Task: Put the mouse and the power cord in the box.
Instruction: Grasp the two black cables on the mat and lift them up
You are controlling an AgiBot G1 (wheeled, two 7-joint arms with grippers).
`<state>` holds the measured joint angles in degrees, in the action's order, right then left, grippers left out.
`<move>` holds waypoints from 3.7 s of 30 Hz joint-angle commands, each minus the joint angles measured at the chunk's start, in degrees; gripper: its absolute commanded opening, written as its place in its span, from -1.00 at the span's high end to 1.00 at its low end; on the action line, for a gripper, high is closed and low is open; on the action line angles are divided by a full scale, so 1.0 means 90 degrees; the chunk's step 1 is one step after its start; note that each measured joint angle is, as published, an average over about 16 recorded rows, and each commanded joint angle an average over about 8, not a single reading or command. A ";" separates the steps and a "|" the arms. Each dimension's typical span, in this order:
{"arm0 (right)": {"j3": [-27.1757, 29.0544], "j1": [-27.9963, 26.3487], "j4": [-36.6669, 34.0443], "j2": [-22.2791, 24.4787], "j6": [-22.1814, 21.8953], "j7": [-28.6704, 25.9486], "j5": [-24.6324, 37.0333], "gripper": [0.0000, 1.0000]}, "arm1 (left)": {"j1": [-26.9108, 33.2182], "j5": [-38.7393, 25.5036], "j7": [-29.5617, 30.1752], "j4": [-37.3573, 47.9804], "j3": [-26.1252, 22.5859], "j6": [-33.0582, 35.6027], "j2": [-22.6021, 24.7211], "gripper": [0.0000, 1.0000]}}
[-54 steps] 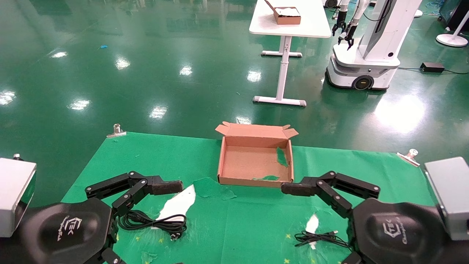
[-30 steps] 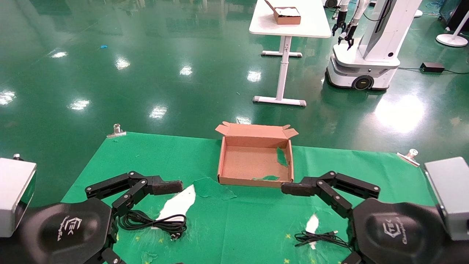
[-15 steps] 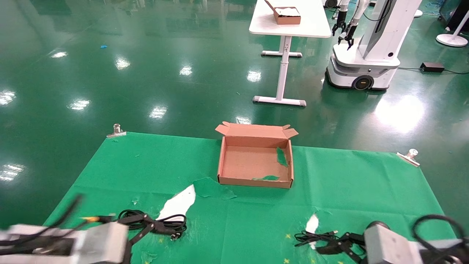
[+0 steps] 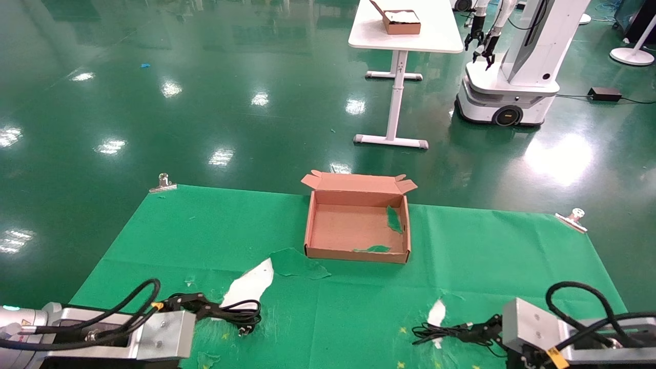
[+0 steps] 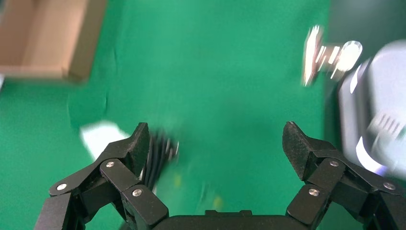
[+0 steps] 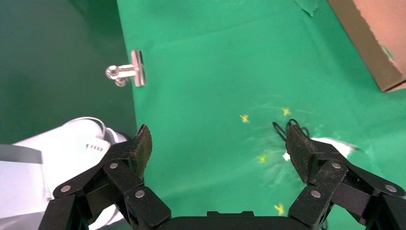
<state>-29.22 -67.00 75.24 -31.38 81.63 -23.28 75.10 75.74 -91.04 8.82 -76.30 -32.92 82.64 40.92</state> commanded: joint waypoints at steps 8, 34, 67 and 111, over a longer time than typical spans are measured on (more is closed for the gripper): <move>0.0048 0.0386 -0.0012 0.0140 -0.0278 0.0014 -0.0084 -1.00 | 0.0134 -0.1637 0.0018 0.0208 -0.0491 -0.0614 0.0554 -1.00; 0.0239 0.1325 0.0153 0.0592 -0.0937 0.0074 -0.0419 -1.00 | 0.1100 -0.3471 -0.0718 0.3522 -0.1153 -0.2014 0.2423 -1.00; -0.0711 -0.0210 -0.0192 -0.0526 -0.0554 -0.0286 0.2291 -1.00 | 0.1052 -0.3424 -0.0586 0.3633 -0.1069 -0.2166 0.2369 -1.00; -0.1657 -0.2491 -0.4970 -0.3417 -0.0790 0.1610 0.4084 1.00 | 0.1041 -0.3429 -0.0563 0.3603 -0.1069 -0.2162 0.2360 1.00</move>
<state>-44.15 -89.44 30.46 -62.16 74.52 -8.78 111.86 85.11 -121.90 3.76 -43.87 -42.54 63.18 62.16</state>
